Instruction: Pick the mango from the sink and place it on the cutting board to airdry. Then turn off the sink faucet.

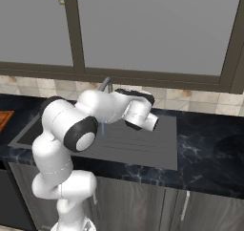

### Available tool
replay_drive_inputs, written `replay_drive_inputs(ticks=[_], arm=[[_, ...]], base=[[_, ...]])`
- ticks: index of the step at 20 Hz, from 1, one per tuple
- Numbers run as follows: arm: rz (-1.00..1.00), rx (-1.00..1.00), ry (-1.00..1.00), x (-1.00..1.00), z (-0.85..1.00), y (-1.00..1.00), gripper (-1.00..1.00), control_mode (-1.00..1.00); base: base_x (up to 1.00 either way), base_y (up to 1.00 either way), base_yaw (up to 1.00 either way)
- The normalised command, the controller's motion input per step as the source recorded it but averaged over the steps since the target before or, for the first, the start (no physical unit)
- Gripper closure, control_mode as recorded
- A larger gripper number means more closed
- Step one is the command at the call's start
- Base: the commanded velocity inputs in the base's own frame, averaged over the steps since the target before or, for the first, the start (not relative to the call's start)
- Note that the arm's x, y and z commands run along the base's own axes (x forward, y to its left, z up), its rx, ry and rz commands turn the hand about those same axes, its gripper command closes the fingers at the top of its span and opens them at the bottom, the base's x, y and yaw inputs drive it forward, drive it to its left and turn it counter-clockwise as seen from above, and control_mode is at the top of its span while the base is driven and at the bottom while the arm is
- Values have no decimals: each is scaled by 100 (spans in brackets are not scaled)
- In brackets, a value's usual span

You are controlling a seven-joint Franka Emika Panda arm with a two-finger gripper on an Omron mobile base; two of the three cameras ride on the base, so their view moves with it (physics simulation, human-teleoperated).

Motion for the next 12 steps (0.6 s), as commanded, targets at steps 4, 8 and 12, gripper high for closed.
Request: replay_drive_inputs(ticks=[4, 8, 12], arm=[[0, 0, 0, 34, -14, -12, -100, -100], [-1, 0, 0, 33, -23, -15, -100, -100], [-1, 0, 0, 39, -24, -7, -100, -100]], base=[[0, 0, 0], [0, 0, 0], [0, 0, 0]])
